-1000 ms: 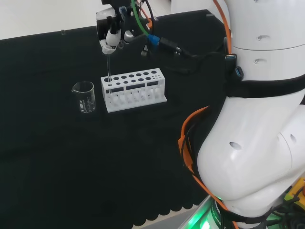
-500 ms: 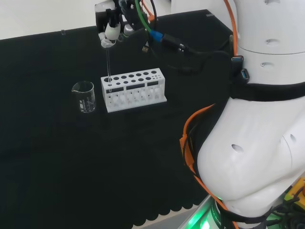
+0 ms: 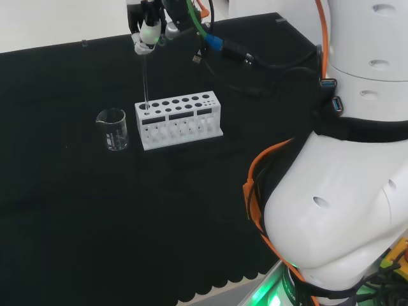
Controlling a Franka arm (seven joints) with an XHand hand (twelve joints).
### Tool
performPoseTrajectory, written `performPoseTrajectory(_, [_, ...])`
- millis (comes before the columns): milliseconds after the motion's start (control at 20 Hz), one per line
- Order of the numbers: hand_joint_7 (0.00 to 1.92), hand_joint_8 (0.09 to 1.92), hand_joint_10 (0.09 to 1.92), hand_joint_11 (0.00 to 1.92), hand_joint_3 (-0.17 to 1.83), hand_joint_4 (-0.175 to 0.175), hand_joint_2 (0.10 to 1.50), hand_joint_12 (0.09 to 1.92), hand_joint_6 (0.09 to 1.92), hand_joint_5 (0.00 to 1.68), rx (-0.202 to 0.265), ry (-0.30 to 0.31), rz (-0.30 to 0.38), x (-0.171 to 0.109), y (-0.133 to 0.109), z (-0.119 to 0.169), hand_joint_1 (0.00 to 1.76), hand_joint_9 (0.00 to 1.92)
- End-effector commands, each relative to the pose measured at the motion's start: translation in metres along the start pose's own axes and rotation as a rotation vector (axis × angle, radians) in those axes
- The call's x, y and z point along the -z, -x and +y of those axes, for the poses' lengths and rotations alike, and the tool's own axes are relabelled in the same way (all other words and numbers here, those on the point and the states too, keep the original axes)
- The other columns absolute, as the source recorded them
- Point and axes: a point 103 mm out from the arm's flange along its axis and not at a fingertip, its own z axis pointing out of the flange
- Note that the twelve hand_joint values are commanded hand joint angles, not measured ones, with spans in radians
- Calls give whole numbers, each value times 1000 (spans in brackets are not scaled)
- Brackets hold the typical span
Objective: Take the glass rod from the white test tube rack.
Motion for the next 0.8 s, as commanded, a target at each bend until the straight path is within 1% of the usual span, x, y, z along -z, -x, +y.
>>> performPoseTrajectory(50, [1423, 532, 166, 1566, 549, -175, 786, 756, 898, 1109, -5, -7, -6, 8, -9, -14, 1179, 1654])
performPoseTrajectory(400, [1442, 516, 156, 1564, 589, -175, 763, 760, 901, 1117, -8, 7, -17, 19, -17, -28, 1179, 1668])
performPoseTrajectory(600, [1446, 514, 155, 1564, 594, -175, 760, 761, 901, 1117, 1, 16, -12, 21, -20, -31, 1179, 1672])
performPoseTrajectory(800, [1451, 511, 153, 1564, 600, -175, 756, 761, 902, 1119, 12, 20, -29, 24, -37, -39, 1179, 1675])
